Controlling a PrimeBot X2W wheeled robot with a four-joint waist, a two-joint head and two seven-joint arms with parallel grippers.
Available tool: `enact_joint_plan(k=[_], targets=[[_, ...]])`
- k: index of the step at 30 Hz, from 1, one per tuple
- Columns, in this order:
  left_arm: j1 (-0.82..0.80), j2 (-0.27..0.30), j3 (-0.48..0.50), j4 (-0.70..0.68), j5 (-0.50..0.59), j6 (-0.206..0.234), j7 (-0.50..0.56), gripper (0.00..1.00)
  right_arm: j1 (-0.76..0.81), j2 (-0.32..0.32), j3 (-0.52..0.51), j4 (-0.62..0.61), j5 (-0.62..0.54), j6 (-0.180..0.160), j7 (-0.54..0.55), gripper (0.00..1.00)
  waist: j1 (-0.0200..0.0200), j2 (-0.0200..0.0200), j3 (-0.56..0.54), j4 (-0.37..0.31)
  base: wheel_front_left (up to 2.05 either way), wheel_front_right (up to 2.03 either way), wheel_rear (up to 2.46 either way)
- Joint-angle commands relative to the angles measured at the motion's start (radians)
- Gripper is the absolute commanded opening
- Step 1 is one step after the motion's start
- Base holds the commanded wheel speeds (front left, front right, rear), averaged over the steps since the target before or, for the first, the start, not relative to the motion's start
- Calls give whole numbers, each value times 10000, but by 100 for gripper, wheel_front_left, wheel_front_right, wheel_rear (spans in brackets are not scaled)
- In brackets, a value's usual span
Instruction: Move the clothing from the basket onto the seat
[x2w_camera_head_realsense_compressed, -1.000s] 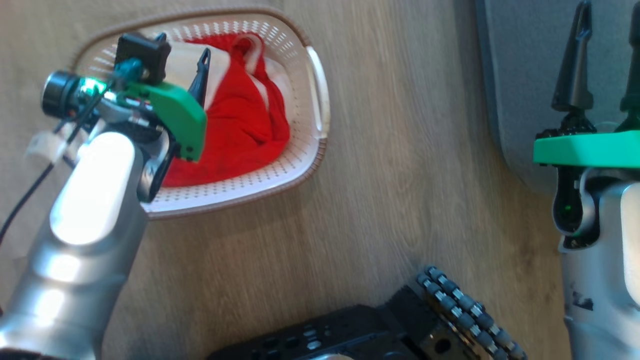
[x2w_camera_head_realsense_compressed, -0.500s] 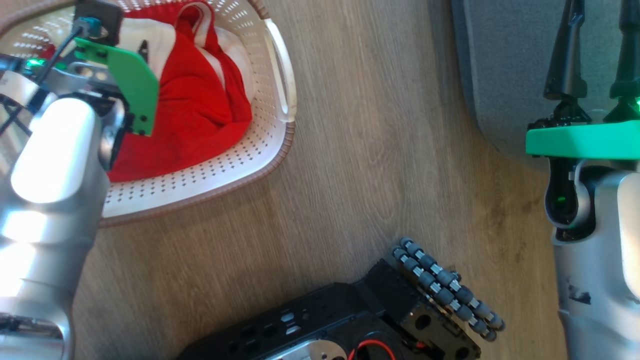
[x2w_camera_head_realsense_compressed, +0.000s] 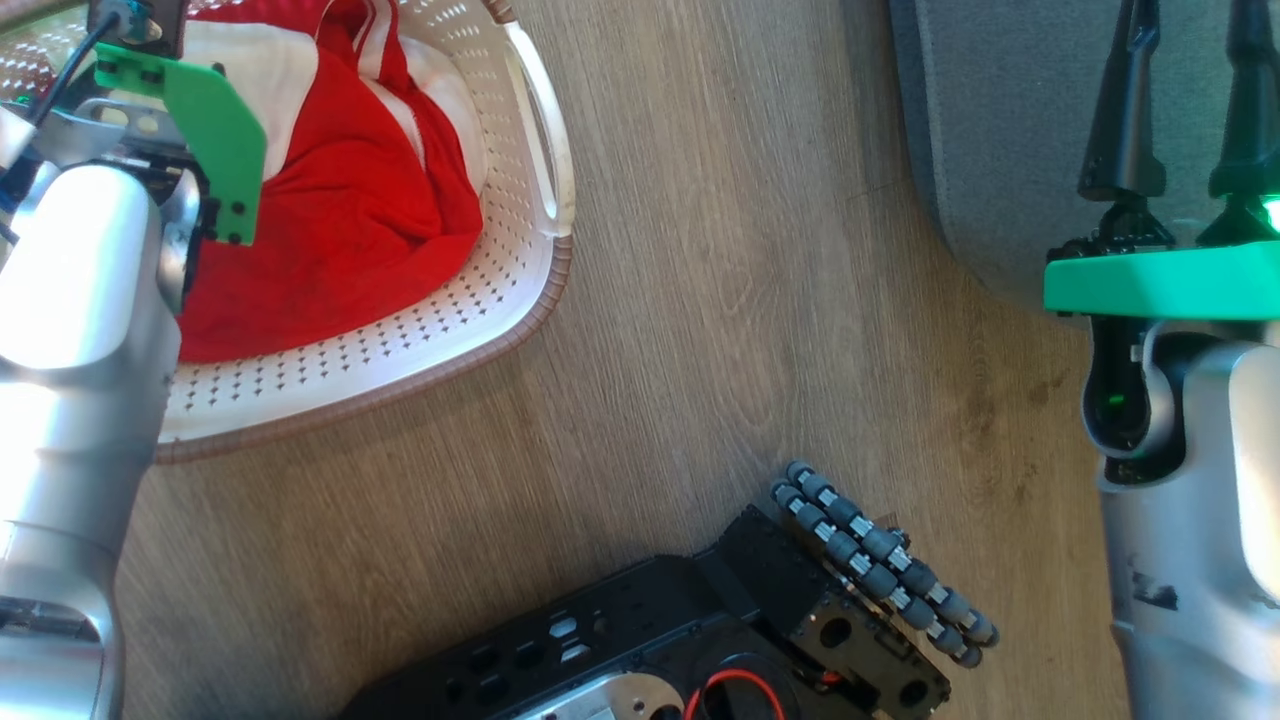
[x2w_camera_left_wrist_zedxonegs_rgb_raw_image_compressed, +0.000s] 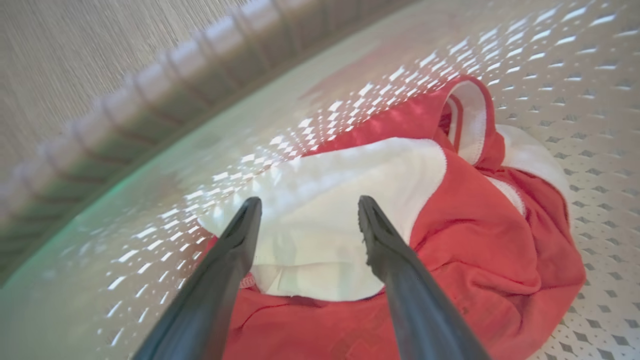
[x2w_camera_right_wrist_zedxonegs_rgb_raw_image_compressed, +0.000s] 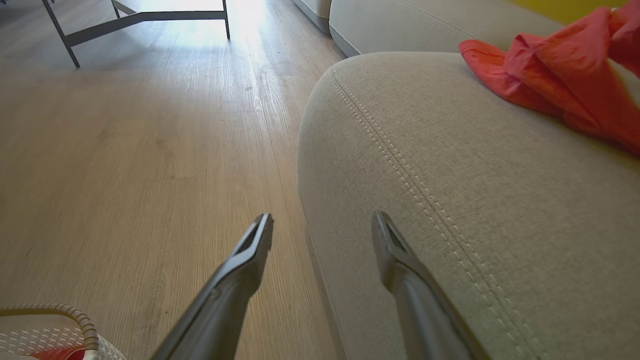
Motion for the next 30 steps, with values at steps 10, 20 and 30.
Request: enact_joint_plan(k=[10,20,30], targets=[[-388,368,46,333,7,-151,-78,100,358,-9,160,-352,104,69,-49,100,0,0,226,-116,0,0,0],[-688,447,-149,656,96,-27,-319,100,394,-9,203,-363,177,69,-49,100,0,0,400,-156,0,0,0],[-917,433,-393,934,168,48,-455,100,402,-9,242,-397,161,69,-49,100,0,0,574,-172,0,0,0]])
